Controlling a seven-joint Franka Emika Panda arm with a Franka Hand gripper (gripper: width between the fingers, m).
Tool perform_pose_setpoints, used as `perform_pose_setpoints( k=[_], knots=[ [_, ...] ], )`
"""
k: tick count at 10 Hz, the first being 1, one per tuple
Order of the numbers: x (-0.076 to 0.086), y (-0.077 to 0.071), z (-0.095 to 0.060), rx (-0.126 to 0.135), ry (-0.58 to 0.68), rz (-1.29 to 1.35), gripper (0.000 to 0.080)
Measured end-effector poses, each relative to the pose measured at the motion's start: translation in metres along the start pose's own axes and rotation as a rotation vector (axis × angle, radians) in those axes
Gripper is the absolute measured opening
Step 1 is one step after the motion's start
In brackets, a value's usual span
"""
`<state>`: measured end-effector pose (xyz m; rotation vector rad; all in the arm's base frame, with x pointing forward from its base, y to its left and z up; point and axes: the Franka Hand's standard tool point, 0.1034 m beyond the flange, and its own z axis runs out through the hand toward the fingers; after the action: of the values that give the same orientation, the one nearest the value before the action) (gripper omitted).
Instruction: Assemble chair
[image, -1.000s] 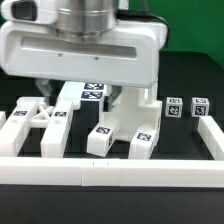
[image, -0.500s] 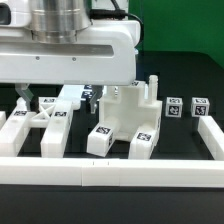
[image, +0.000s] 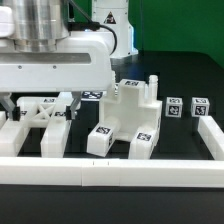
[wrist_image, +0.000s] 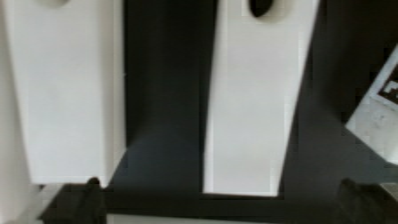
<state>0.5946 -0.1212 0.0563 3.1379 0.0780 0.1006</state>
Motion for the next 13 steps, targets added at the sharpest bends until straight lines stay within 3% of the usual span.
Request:
perform_pose_setpoints(
  k=[2, 5, 7, 10, 13],
  knots=[
    [0.000, -0.001, 0.000, 0.000, 0.000, 0.001, 0.0649],
    [-0.004, -0.010, 0.002, 0.022, -0.039, 0.019, 0.0649],
    [-0.009, -0.017, 0.006, 0.060, -0.183, 0.018, 0.0649],
    [-0.009, -0.016, 0.015, 0.058, -0.196, 0.018, 0.0649],
    [-0.020, -0.008, 0.031, 0.037, -0.185, 0.027, 0.0649]
  ],
)
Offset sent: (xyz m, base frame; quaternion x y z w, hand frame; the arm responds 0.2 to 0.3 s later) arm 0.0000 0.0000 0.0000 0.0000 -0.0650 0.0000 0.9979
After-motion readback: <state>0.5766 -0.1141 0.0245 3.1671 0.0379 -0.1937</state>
